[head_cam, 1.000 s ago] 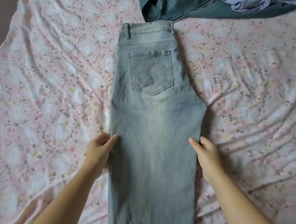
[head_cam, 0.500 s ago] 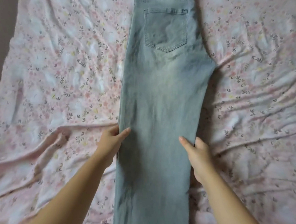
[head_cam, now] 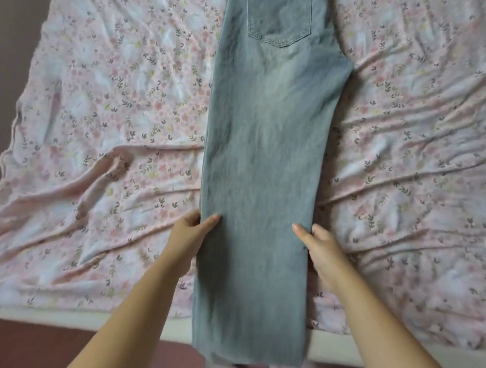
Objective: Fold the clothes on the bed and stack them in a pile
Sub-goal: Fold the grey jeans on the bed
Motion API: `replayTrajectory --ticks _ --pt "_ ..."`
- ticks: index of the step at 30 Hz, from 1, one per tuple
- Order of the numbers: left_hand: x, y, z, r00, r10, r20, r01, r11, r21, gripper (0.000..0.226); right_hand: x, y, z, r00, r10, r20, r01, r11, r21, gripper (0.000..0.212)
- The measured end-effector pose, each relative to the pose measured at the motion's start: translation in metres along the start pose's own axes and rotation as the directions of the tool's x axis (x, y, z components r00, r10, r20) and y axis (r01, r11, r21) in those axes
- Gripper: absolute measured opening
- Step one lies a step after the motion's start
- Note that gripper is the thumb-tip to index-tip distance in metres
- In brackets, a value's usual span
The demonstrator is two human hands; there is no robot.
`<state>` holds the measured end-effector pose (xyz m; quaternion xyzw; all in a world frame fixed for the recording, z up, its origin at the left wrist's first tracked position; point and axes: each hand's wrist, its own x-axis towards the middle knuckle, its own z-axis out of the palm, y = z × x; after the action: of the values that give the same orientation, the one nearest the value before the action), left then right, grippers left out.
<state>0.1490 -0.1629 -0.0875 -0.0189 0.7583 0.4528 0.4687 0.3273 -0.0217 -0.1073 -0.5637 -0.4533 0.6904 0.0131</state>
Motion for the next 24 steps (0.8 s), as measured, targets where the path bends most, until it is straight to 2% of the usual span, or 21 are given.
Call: replayTrajectory --ticks 3,8,10,12,14,18,20,24 --pt "-0.033 -0.03 -0.002 1.0 0.01 -0.003 -0.01 0.999 0.046 0.003 -0.035 0.027 0.011 0.999 -0.025 -0.027 0.025 0.999 0.025 0.01" --pt "-0.073 -0.058 -0.008 0.994 0.093 -0.049 -0.074 0.953 0.293 0.035 -0.084 0.057 0.017 0.997 -0.027 -0.072 0.028 1.0 0.009 0.011" --pt "-0.078 -0.058 -0.015 0.995 0.085 -0.058 -0.07 0.971 0.227 0.034 -0.102 0.062 0.014 0.996 -0.013 -0.091 0.015 1.0 0.021 0.023" --pt "-0.085 -0.052 -0.021 0.999 0.024 -0.033 -0.022 0.998 0.064 0.028 -0.118 0.064 0.009 0.994 -0.012 -0.105 0.019 0.997 0.075 0.038" --pt "-0.094 -0.048 -0.025 0.997 -0.056 0.046 0.057 0.998 -0.027 0.027 -0.135 0.061 0.006 0.996 -0.009 -0.092 0.021 0.991 0.131 0.035" --pt "-0.127 -0.058 -0.033 0.978 -0.105 0.179 0.086 0.99 0.112 0.021 -0.173 0.062 0.005 0.999 -0.03 0.01 0.029 0.995 0.098 0.012" --pt "-0.152 -0.066 -0.036 0.977 -0.087 0.196 0.054 0.985 0.164 0.018 -0.194 0.063 0.005 0.998 -0.054 0.022 0.053 0.998 0.046 0.013" --pt "-0.2 -0.069 -0.044 0.987 0.056 0.151 -0.069 0.994 0.08 0.011 -0.233 0.057 0.004 0.995 -0.095 -0.038 0.097 0.993 0.06 0.018"
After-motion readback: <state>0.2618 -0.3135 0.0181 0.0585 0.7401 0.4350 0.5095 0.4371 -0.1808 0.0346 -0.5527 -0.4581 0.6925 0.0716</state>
